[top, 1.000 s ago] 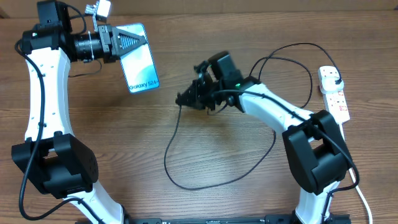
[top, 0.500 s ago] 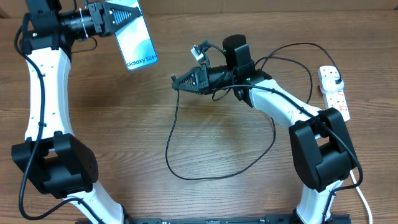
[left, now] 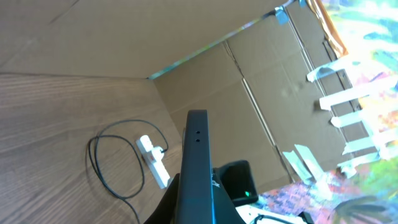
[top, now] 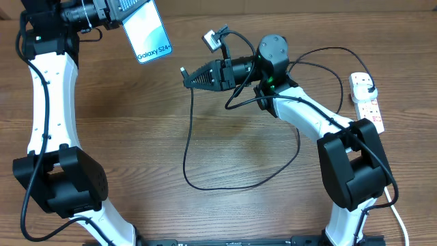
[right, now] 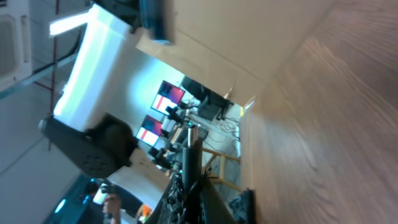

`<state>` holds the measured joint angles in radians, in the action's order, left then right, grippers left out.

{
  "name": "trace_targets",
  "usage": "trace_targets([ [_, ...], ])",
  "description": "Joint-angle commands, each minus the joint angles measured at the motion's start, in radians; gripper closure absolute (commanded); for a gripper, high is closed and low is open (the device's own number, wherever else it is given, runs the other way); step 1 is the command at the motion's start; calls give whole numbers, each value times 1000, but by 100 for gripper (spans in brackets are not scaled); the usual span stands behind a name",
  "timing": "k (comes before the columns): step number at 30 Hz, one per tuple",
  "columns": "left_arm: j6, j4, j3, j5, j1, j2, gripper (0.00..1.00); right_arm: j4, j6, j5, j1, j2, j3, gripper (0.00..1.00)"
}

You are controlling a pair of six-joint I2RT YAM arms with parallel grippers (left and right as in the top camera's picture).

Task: Plug charger to phone and switch on socket
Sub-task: 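Carry the plug up toward the phone's bottom port held by left gripper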

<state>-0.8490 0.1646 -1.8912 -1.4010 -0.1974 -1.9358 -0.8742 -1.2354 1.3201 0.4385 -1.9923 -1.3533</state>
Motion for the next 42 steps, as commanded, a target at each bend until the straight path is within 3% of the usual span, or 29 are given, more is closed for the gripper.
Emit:
trace_targets([
  [1,-68,-8,-9,22,19,-6,96,-92,-241,-31,0,23,-16,96],
  [7,-77,-10,-9,58,50,-6,96,-307,-481,-97,0,23,-17,96],
  [13,-199,-95,-9,79,56,-6,96,-511,-695,-192,0,23,-16,96],
  [17,-289,-175,-9,83,56,-6,96,-542,-759,-211,0,23,-16,96],
  [31,-450,-225,-9,156,80,-6,96,-542,-715,-217,0,23,-16,96],
  [42,-376,-221,-9,115,101,-6,96,-500,-591,-105,5,23,-16,96],
])
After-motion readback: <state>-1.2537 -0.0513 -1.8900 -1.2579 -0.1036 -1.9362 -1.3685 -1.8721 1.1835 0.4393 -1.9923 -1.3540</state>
